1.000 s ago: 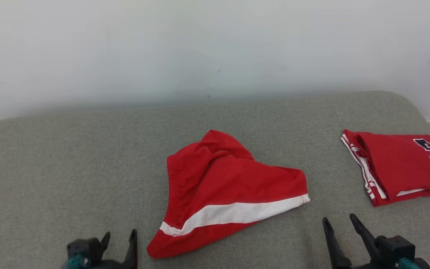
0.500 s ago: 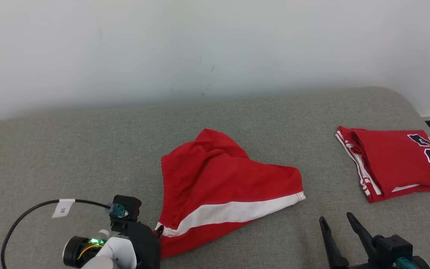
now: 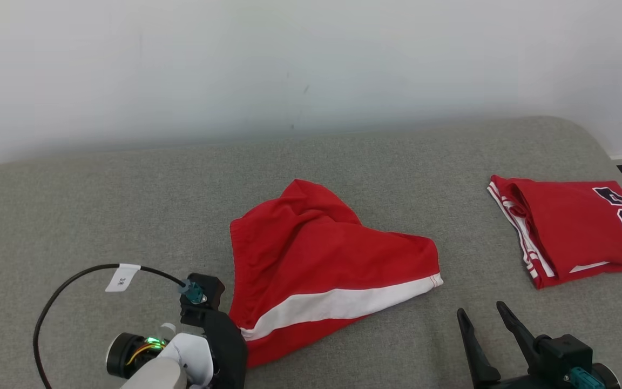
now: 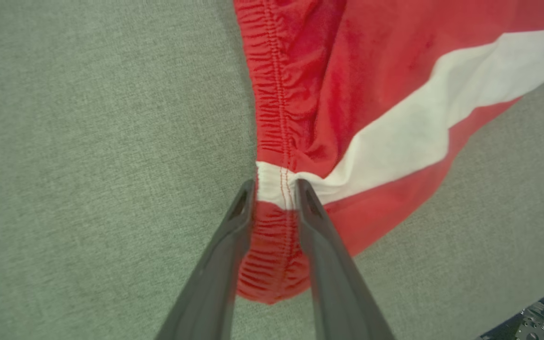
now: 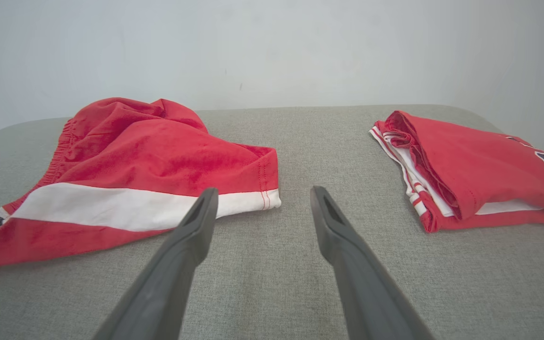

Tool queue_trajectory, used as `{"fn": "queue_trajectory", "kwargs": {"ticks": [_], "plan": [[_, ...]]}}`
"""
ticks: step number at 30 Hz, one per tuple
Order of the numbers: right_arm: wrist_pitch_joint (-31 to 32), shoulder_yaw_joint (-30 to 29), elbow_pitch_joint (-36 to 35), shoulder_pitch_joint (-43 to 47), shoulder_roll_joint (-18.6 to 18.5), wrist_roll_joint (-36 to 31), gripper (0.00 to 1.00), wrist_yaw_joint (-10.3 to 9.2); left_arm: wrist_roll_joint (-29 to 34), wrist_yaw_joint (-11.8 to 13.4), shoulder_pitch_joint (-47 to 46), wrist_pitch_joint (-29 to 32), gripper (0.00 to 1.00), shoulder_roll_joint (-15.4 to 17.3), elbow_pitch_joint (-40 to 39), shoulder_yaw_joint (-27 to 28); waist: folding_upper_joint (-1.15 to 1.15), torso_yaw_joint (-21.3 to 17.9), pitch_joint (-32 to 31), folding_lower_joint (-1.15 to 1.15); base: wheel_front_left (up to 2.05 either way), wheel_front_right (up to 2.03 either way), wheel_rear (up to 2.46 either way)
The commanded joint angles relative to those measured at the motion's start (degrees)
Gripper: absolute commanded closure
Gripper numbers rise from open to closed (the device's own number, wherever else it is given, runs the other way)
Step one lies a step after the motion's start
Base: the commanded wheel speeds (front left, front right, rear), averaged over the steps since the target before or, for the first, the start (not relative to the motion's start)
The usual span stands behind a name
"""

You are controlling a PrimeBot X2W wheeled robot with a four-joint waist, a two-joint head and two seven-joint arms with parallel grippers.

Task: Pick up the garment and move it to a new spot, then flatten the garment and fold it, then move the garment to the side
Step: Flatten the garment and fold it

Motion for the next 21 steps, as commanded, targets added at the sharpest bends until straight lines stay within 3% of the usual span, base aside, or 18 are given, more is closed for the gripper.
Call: {"fn": "queue_trajectory", "kwargs": {"ticks": [1, 2, 3, 5, 6, 8, 10, 11, 12, 16, 21], "plan": [[-0.1, 0.2, 0.1, -0.7, 0.0, -0.3, 0.0, -0.11, 0.5, 0.3, -0.8, -0.1, 0.67, 0.0, 0.3, -0.1, 0.0, 0.1, 0.2, 0.0, 0.0, 0.0, 0.0], [-0.2, 0.3, 0.2, -0.7, 0.1, -0.3, 0.0, -0.11, 0.6, 0.4, -0.9, -0.3, 0.74, 0.0, 0.3, 0.0, 0.0, 0.1, 0.3, 0.0, 0.0, 0.0, 0.0], [-0.2, 0.4, 0.3, -0.6, 0.2, -0.2, 0.0, -0.11, 0.8, 0.5, -1.2, -0.8, 0.73, -0.1, 0.4, 0.1, 0.0, 0.1, 0.3, 0.0, 0.0, 0.0, 0.0], [-0.3, 0.5, 0.3, -0.6, 0.2, -0.2, 0.0, -0.11, 0.9, 0.6, -1.5, -0.9, 0.7, -0.2, 0.5, 0.1, 0.0, 0.1, 0.4, 0.0, 0.0, 0.0, 0.0], [-0.3, 0.5, 0.4, -0.7, 0.2, -0.1, 0.0, -0.11, 0.9, 0.7, -1.6, -1.1, 0.63, -0.4, 0.6, 0.1, 0.0, 0.1, 0.5, 0.0, 0.0, 0.0, 0.0], [-0.3, 0.7, 0.5, -0.9, 0.1, 0.0, 0.0, -0.11, 0.8, 0.6, -1.8, -0.8, 0.62, -0.5, 1.0, -0.1, 0.0, 0.1, 0.6, 0.0, 0.0, 0.0, 0.0], [-0.3, 0.8, 0.5, -1.1, -0.1, -0.1, 0.0, -0.11, 0.4, 0.3, -2.0, -0.1, 0.79, -0.7, 1.4, -0.3, 0.0, 0.1, 0.8, 0.0, 0.0, 0.0, 0.0], [-0.2, 0.9, 0.5, -1.3, -0.3, -0.2, 0.0, -0.11, 0.3, 0.1, -2.1, 0.3, 0.96, -0.8, 1.6, -0.5, 0.0, 0.1, 0.9, 0.0, 0.0, 0.0, 0.0], [0.0, 1.1, 0.5, -1.5, -0.6, -0.4, 0.0, -0.11, 0.0, 0.0, -2.1, 0.6, 1.0, -0.9, 1.7, -0.6, 0.0, 0.2, 1.0, 0.0, 0.0, 0.0, 0.0], [1.9, 2.1, 0.5, -3.5, -2.6, -0.9, 0.0, -0.11, 0.1, 0.3, -2.0, 0.5, 1.0, -1.1, 1.1, -1.0, 0.0, 0.8, 1.8, 0.0, 0.0, 0.0, 0.0], [10.5, 1.2, 3.2, -7.6, -5.7, -1.7, 0.0, -0.11, 1.0, 1.4, -0.2, -2.2, 1.0, -1.8, -0.5, -1.3, 0.0, 2.9, 3.2, 0.0, 0.0, 0.0, 0.0]]}}
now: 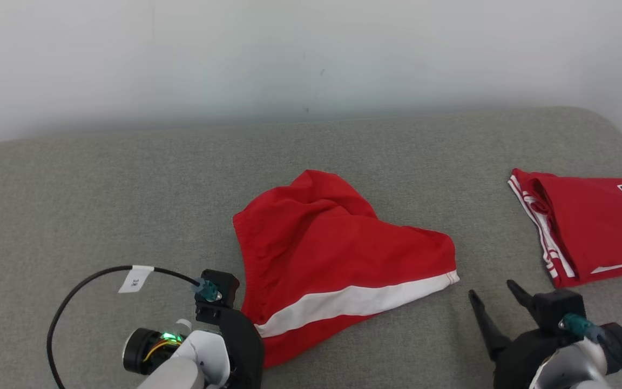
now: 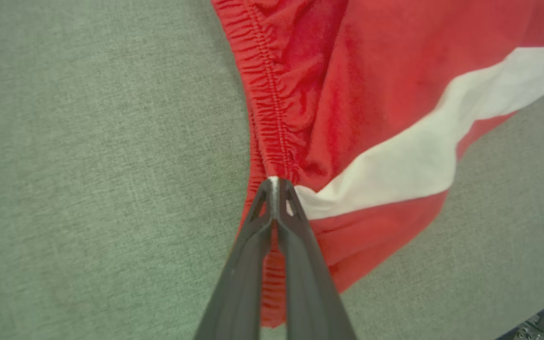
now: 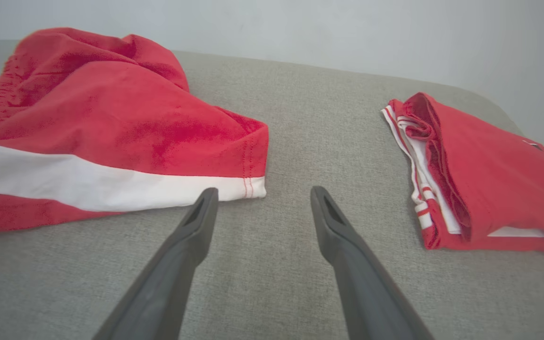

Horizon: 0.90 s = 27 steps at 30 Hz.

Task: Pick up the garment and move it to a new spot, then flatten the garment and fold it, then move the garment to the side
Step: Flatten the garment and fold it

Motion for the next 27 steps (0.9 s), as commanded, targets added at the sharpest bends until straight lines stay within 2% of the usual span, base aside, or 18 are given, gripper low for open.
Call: {"fn": "queue_trajectory", "kwargs": {"ticks": [1, 5, 14, 25, 26, 27], "plan": [[1.2, -0.4, 0.5, -1.6, -0.7, -0.3, 0.0, -0.11, 0.8, 0.3, 1.2, -0.9, 1.0, -0.4, -0.4, -0.2, 0.0, 1.6, 1.0, 0.0, 0.0, 0.0, 0.0], [4.8, -2.5, 3.2, -4.9, -2.0, -0.9, 0.0, -0.11, 0.7, 1.0, 2.4, -3.5, 1.0, -1.9, -1.5, -0.3, 0.0, 3.7, 2.3, 0.0, 0.0, 0.0, 0.0], [9.2, -1.5, 11.3, -10.0, -2.9, -1.4, 0.0, -0.11, 0.5, 0.5, 1.8, -5.9, 1.0, -3.9, -1.1, -0.8, 0.0, 6.6, 4.9, 0.0, 0.0, 0.0, 0.0], [8.2, 0.9, 15.6, -12.4, -3.2, 0.2, 0.01, -0.11, 0.2, 0.1, 0.5, -7.5, 1.0, -3.6, 0.1, -0.3, 0.0, 7.0, 5.7, 0.0, 0.0, 0.0, 0.0], [8.0, 1.2, 15.8, -12.6, -3.1, 0.3, 0.25, -0.11, 0.1, 0.1, 0.4, -7.6, 1.0, -3.6, 0.2, -0.3, 0.0, 6.9, 5.7, 0.0, 0.0, 0.0, 0.0], [8.0, 1.5, 16.0, -12.7, -3.1, 0.4, 0.55, -0.11, 0.1, 0.0, 0.3, -7.7, 1.0, -3.6, 0.2, -0.3, 0.0, 6.9, 5.7, 0.0, 0.0, 0.0, 0.0]]}}
